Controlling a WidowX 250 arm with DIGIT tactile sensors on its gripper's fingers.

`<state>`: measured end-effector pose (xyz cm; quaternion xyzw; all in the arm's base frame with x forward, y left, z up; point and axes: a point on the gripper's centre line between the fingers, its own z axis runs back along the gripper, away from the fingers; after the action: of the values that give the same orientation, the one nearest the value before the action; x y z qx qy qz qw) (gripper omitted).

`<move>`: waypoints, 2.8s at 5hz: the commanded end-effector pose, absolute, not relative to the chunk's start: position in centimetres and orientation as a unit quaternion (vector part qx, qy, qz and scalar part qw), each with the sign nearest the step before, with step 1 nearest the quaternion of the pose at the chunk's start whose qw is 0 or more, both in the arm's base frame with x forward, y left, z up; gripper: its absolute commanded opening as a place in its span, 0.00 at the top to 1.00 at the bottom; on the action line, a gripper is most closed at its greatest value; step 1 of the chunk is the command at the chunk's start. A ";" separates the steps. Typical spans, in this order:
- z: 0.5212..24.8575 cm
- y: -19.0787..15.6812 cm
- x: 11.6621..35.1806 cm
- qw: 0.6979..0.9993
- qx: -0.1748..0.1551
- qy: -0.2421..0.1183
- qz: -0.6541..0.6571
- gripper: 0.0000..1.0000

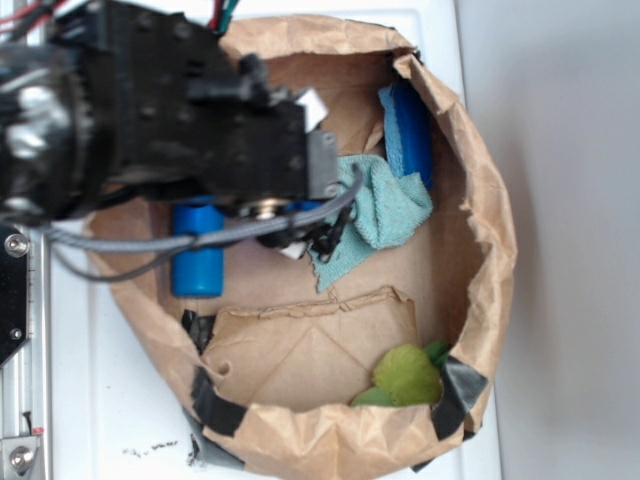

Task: Grab the blue bottle.

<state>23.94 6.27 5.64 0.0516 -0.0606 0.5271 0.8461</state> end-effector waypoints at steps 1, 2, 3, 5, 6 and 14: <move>6.3 7.8 22.5 0.844 0.056 -0.099 0.523 0.00; 5.7 8.4 21.5 0.847 0.070 -0.102 0.516 0.00; 4.7 8.3 20.4 0.844 0.085 -0.103 0.519 0.00; 2.4 7.3 19.7 0.828 0.080 -0.107 0.544 0.00; 2.2 7.2 20.0 0.821 0.080 -0.111 0.554 0.00; 17.9 3.2 27.7 0.951 -0.031 -0.032 0.306 1.00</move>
<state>27.63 1.84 15.98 -0.0225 -0.0046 0.3007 0.9534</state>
